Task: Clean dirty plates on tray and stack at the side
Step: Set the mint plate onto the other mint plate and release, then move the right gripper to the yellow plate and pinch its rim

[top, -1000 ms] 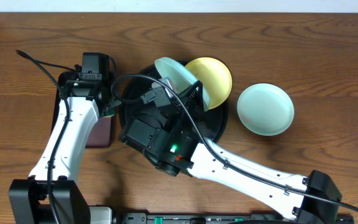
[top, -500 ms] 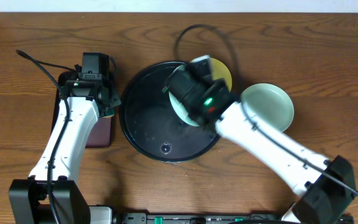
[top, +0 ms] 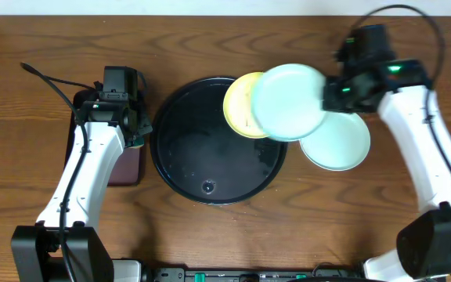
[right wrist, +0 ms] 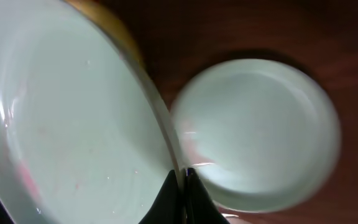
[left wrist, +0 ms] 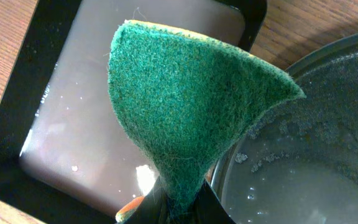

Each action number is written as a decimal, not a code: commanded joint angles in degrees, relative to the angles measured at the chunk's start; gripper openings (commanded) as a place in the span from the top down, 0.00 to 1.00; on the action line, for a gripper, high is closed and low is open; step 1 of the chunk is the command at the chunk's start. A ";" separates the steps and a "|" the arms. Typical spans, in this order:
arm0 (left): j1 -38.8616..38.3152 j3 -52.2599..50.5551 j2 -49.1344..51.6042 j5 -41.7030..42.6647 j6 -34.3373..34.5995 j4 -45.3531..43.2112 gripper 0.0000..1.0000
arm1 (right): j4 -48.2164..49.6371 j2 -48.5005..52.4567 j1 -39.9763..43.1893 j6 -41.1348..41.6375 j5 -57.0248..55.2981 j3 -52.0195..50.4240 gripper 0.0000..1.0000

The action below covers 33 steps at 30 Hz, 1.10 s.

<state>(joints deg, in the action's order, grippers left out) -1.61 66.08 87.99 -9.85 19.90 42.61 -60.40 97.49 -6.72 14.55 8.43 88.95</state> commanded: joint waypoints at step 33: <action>0.20 0.46 -0.22 -1.11 0.17 -0.42 0.93 | 18.03 -0.02 8.13 -6.97 6.93 -11.52 0.41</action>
<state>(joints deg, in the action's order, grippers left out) -1.61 66.08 87.99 -9.82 19.90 42.33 -42.61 97.32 5.82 9.02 13.96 70.76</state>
